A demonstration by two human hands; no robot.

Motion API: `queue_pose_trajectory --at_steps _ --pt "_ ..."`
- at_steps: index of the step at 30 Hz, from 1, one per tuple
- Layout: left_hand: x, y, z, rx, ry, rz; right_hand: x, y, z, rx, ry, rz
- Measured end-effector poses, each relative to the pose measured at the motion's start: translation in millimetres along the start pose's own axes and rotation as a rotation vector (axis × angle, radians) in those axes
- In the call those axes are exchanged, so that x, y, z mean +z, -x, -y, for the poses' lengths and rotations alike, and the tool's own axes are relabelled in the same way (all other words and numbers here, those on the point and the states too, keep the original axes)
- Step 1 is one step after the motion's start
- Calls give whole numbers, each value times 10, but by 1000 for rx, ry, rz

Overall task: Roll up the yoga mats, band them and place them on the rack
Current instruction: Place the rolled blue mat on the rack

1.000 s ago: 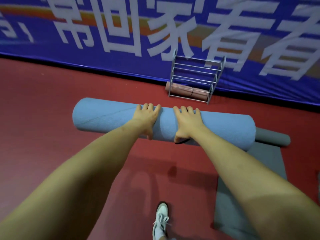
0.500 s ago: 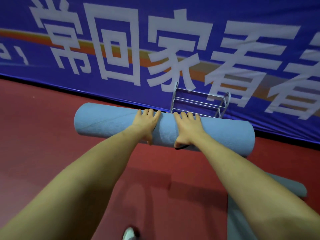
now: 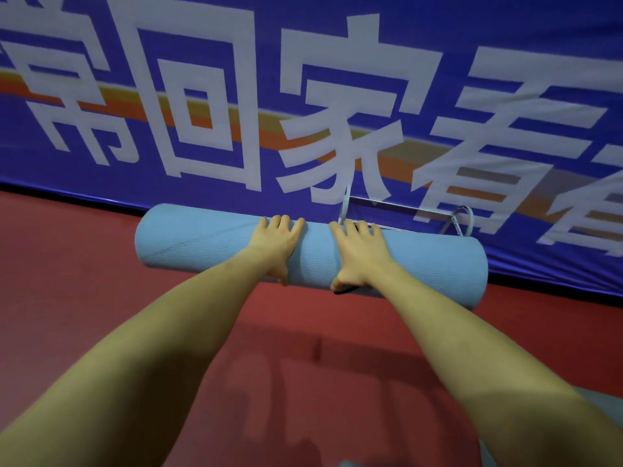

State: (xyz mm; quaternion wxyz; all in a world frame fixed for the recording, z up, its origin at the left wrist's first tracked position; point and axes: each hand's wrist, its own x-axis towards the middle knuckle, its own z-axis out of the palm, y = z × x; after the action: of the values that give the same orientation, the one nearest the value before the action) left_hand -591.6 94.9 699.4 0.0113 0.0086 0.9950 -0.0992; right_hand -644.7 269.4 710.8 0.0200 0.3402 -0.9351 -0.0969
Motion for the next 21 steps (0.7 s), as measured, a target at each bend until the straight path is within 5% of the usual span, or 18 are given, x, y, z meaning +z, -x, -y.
queue_pose_trajectory --at_steps 21 --pt "682 -3605 1818 8 46 50 318 -3970 -814 -26 62 65"
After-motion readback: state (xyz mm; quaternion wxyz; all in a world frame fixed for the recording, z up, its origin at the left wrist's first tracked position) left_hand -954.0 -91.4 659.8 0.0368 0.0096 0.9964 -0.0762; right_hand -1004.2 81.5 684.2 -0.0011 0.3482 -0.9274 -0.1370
